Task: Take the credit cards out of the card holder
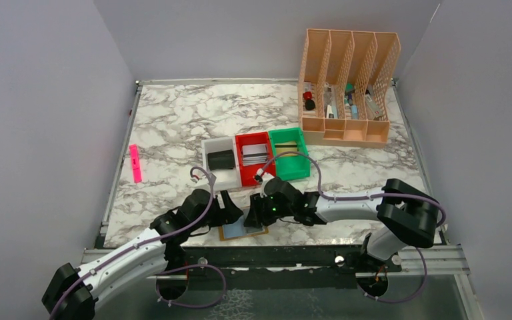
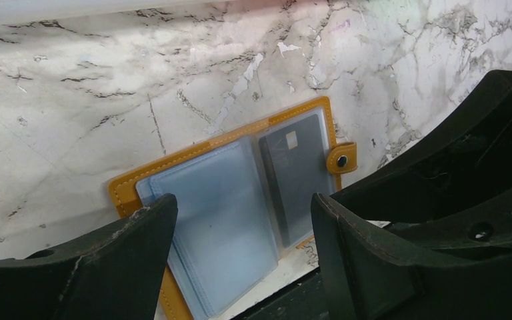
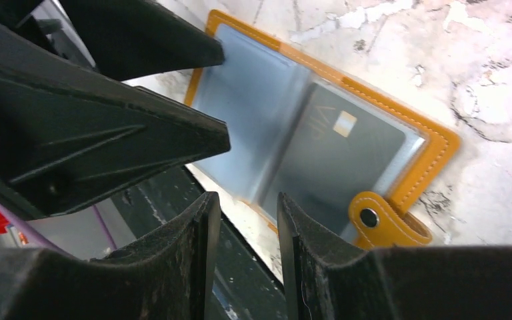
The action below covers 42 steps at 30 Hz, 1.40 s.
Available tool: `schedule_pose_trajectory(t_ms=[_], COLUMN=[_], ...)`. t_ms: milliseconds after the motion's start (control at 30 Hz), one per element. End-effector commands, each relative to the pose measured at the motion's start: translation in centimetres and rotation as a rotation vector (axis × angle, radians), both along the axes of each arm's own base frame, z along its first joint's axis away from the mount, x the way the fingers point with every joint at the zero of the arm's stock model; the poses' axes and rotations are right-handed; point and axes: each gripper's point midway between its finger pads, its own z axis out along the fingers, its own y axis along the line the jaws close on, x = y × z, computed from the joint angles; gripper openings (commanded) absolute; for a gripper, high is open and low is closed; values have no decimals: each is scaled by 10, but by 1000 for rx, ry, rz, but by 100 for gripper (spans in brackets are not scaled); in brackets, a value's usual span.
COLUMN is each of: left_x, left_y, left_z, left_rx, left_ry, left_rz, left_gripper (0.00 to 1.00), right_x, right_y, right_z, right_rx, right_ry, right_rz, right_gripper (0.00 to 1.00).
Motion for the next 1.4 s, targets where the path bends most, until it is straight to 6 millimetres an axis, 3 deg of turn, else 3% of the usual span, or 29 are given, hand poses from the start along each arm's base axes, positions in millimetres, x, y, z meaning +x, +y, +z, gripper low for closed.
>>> schedule_pose_trajectory(t_ms=[0, 133, 267, 800, 933, 1100, 1367], left_x=[-9, -11, -11, -10, -10, -9, -10], left_y=[1, 1, 2, 2, 3, 2, 1], left_z=[-8, -9, -10, -11, -12, -12, -13], left_rx=[-2, -4, -2, 3, 10, 12, 11], left_ry=[23, 25, 26, 29, 32, 34, 39], left_rz=[-24, -31, -29, -20, -18, -21, -24], left_gripper=[77, 77, 77, 77, 77, 76, 77], right_x=[0, 19, 17, 6, 7, -4, -10], right_y=[14, -12, -30, -28, -26, -6, 23], right_z=[26, 12, -2, -38, -34, -21, 35], right_rx=[90, -70, -158, -226, -211, -91, 180], right_ry=[-18, -78, -81, -14, -21, 19, 31], right_rz=[5, -103, -105, -57, -60, -4, 19], right_gripper=[41, 42, 42, 42, 42, 43, 45])
